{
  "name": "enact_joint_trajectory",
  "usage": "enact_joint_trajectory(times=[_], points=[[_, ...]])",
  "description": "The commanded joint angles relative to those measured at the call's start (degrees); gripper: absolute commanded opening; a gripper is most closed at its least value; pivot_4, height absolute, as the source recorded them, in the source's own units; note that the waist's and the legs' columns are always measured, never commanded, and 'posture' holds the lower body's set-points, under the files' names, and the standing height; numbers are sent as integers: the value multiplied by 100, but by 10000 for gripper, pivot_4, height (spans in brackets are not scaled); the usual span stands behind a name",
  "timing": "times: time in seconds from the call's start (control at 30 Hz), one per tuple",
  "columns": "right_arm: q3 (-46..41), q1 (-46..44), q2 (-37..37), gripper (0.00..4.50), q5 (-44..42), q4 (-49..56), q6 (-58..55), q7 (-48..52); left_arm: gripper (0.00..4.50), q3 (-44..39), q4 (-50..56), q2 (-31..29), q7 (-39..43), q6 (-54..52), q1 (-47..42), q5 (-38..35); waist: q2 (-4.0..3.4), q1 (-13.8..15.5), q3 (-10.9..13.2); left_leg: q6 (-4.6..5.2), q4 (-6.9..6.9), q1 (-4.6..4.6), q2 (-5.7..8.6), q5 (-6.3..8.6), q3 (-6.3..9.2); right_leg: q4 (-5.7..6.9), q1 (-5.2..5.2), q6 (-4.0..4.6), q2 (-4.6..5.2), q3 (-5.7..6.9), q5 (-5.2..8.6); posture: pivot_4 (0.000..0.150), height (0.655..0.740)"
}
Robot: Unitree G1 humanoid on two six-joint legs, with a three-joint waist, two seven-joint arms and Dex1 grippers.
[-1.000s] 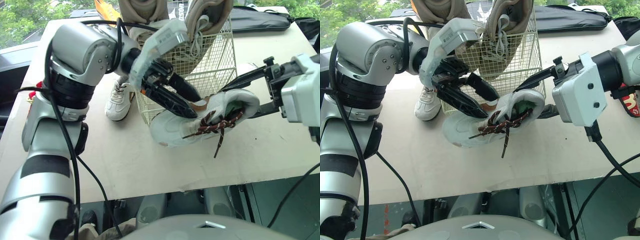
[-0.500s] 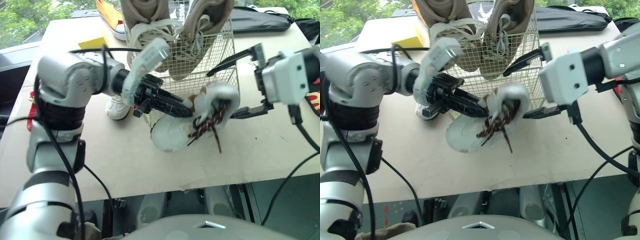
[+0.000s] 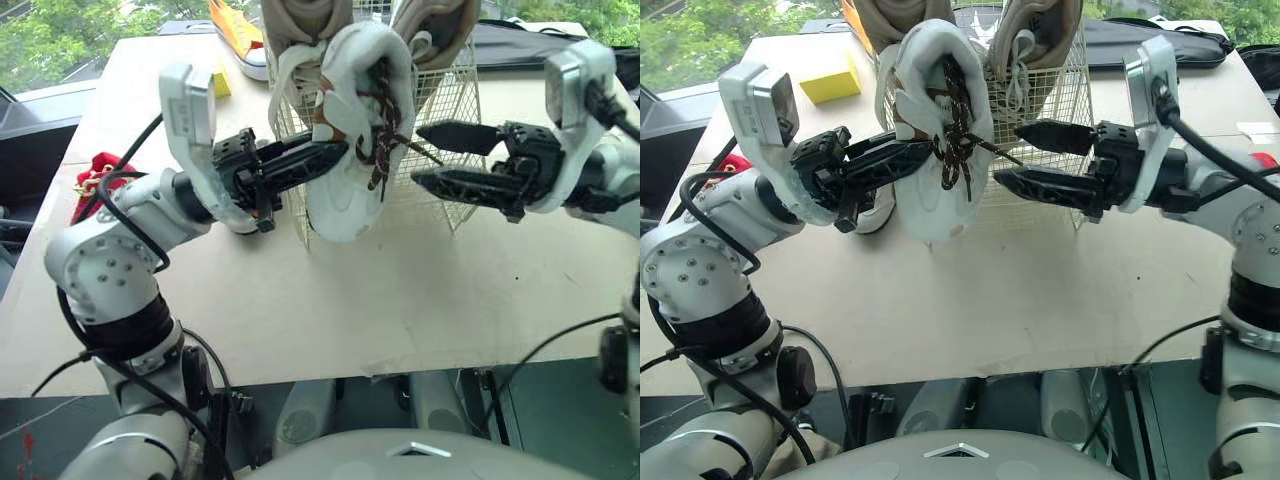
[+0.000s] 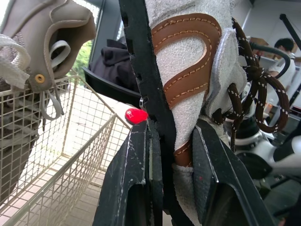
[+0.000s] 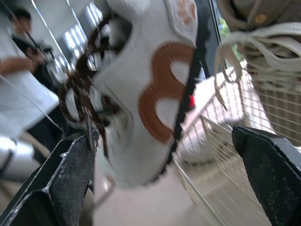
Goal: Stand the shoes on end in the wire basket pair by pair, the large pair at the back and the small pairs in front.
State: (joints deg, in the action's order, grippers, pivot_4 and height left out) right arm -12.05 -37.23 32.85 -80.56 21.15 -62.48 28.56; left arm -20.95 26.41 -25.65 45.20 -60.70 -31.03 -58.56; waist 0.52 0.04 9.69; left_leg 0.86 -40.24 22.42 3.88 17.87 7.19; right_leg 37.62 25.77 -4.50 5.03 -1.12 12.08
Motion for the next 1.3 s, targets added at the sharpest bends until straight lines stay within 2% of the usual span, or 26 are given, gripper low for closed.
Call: enact_joint_trajectory(times=[0.03,0.2,0.27,0.3,0.37,0.47,0.5,0.53,0.57,0.7,0.87,1.0,1.1,1.17,1.3], points=[[-34,-77,-123,45000,-1001,90,131,-796,5118,77,212,-150,-45,240,-24,-301,0,4,0,0,0,0,1,0,-1,0,1,0,-1,0,0,1500,7400],[385,-181,-322,45000,-1035,83,177,-1051,5118,319,191,-125,-136,432,-84,-440,-1,-53,0,0,1,-2,1,0,-2,1,1,0,-5,-1,0,1500,7400],[494,-187,-342,40065,-996,60,163,-1065,5118,326,186,-95,-240,448,-78,-620,-1,-87,-1,0,1,-4,-1,0,-3,3,1,0,-8,-1,0,1500,7400],[535,-173,-334,37530,-977,75,164,-1056,5118,328,176,-94,-296,474,-73,-695,-1,-92,0,1,2,-5,-1,0,-4,5,1,0,-9,-3,0,1500,7400],[562,-137,-318,26840,-994,105,192,-1052,5118,344,195,-150,-319,484,-9,-846,-1,-89,-1,1,2,-6,-3,0,-4,5,1,0,-11,-3,0,1500,7400],[558,-120,-293,15806,-975,124,255,-1049,5118,366,175,-251,-316,477,91,-1016,-1,-91,-1,1,2,-6,-3,0,-6,4,1,0,-11,-5,0,1500,7400],[555,-118,-279,10796,-962,123,274,-1049,5118,352,142,-276,-348,495,100,-1060,-1,-88,-1,1,2,-7,-3,0,-6,4,1,0,-11,-5,0,1500,7400],[553,-110,-255,6632,-939,135,290,-1048,13061,295,68,-292,-440,470,78,-1229,-1,-85,-1,1,2,-7,-3,0,-5,4,1,0,-12,-4,0,1500,7400],[551,-102,-226,4928,-918,147,298,-1044,15233,254,15,-320,-508,452,56,-1330,-1,-83,-1,1,2,-7,-3,0,-5,4,1,0,-12,-4,0,1500,7400],[444,-108,-23,3957,-585,223,407,-1001,30651,86,13,-604,-706,513,207,-1357,-1,-88,0,1,2,-7,-3,0,-6,4,0,0,-12,-5,0,1500,7400],[-96,-165,341,3904,495,278,1283,-495,31137,-487,295,-1270,-913,496,936,-1757,-2,-96,0,1,18,-18,-4,0,-16,2,2,0,-16,-20,1,1500,7400],[-127,-334,630,3899,1357,140,1931,467,31137,-725,827,-1662,-889,558,1629,-1964,-3,-92,1,2,22,-25,-6,1,-25,0,-1,-1,-16,-28,1,1500,7400],[358,-524,737,3896,2865,-632,3222,1507,31137,-818,1687,-1699,-1019,934,2144,-1747,-2,-84,0,3,25,-34,-6,1,-31,-5,-11,-1,-16,-32,1,1500,7400],[744,-583,662,3895,3763,-1119,4029,1886,31137,-811,1899,-1669,-1209,1127,2279,-1800,-1,-79,0,3,27,-46,-6,1,-40,-5,-22,-1,-16,-39,1,1500,7400],[1145,-930,240,3888,4962,-2415,5426,2321,31137,-789,2092,-1739,-1393,1423,2478,-1756,-2,-91,0,1,34,-64,-10,1,-53,5,-29,2,-19,-49,0,1500,7400]])
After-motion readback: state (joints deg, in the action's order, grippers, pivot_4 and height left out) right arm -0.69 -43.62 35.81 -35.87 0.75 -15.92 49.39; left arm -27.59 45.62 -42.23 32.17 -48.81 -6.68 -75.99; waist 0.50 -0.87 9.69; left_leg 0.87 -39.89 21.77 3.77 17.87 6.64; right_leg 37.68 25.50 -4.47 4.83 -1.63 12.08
